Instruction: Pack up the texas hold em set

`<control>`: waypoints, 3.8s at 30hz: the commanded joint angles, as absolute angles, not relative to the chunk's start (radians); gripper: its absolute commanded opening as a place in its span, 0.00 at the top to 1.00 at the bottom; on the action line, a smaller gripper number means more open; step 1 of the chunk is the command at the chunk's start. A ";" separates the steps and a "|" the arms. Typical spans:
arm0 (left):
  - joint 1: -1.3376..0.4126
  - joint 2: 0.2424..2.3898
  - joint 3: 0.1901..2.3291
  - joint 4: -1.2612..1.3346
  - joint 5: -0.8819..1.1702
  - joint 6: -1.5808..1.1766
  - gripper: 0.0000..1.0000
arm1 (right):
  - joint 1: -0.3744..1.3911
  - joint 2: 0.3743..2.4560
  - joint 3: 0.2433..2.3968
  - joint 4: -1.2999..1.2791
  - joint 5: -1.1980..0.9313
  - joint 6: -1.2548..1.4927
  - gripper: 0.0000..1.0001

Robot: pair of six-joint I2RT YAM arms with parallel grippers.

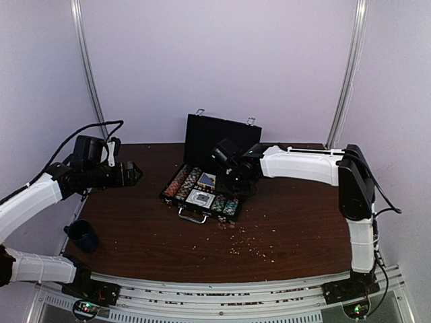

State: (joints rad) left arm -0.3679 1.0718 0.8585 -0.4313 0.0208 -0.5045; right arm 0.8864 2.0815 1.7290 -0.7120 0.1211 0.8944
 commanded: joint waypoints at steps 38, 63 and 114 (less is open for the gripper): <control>-0.366 1.081 0.968 -0.478 -0.094 -0.453 0.08 | 0.810 2.500 2.228 -0.510 0.055 0.716 0.44; -0.367 1.097 0.967 -0.481 -0.104 -0.440 0.08 | 0.797 2.553 2.232 -0.517 0.133 0.715 0.39; -0.338 1.109 0.911 -0.360 -0.233 -0.807 0.02 | 0.421 1.729 1.370 -0.199 -0.238 0.393 0.00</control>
